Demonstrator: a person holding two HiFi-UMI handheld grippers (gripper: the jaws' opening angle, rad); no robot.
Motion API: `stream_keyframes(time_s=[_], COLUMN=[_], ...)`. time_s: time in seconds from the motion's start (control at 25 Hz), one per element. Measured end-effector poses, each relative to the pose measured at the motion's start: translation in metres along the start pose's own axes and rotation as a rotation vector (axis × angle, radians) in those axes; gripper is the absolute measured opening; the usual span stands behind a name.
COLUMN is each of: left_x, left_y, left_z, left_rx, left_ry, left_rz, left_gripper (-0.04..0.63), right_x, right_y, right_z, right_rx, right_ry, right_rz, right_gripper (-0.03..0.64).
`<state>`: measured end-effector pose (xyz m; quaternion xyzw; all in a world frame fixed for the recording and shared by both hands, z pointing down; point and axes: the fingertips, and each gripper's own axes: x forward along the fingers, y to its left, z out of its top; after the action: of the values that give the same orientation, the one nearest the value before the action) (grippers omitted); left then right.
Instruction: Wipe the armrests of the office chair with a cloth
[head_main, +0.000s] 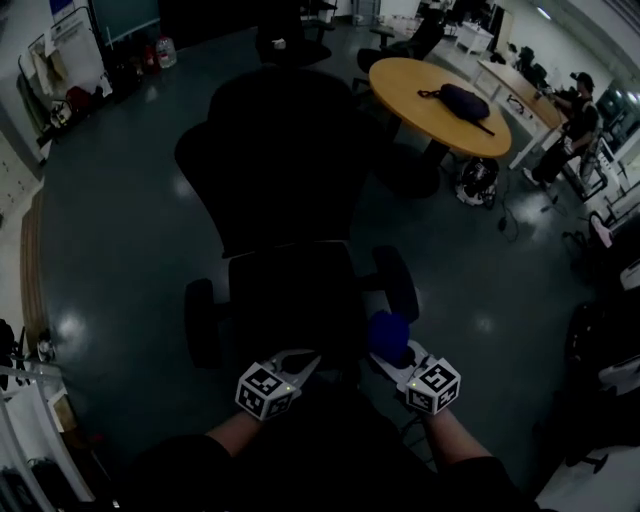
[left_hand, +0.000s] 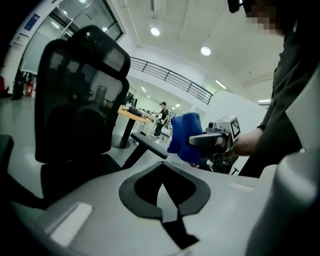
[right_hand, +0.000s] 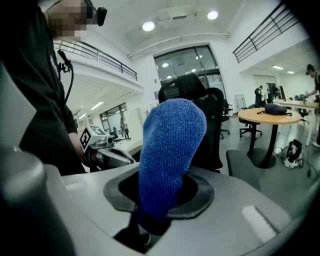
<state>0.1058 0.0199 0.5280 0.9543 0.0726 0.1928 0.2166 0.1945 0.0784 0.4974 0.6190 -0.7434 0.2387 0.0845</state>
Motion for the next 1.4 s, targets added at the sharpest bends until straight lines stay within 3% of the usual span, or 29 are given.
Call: stream_keyframes(time_s=[0.2, 0.44, 0.6, 0.88, 1.2, 1.4], left_x=[-0.078, -0.104, -0.114, -0.095, -0.072, -0.051], left_y=[-0.006, -0.028, -0.04, -0.103, -0.171, -0.204], left_z=[-0.004, 0.008, 0.019, 0.048, 0.036, 0.042], left_rx=[-0.067, -0.022, -0.06, -0.009, -0.007, 0.018], left_ry=[-0.077, -0.149, -0.186, -0.226, -0.222, -0.2], left_rz=[0.041, 0.049, 0.095, 0.172, 0.262, 0.256], left_gripper=[0.02, 0.02, 0.02, 0.02, 0.02, 0.02], right_x=[0.012, 0.007, 0.005, -0.041, -0.096, -0.131], right_y=[0.048, 0.062, 0.07, 0.073, 0.102, 0.11], right_z=[0.001, 0.01, 0.019, 0.037, 0.026, 0.028], right_rx=[0.045, 0.035, 0.024, 0.059, 0.036, 0.007], right_ry=[-0.002, 0.011, -0.013, -0.119, -0.196, -0.232], right_rz=[-0.008, 0.018, 0.073, 0.188, 0.327, 0.368], right_gripper=[0.124, 0.124, 0.124, 0.124, 0.124, 0.124])
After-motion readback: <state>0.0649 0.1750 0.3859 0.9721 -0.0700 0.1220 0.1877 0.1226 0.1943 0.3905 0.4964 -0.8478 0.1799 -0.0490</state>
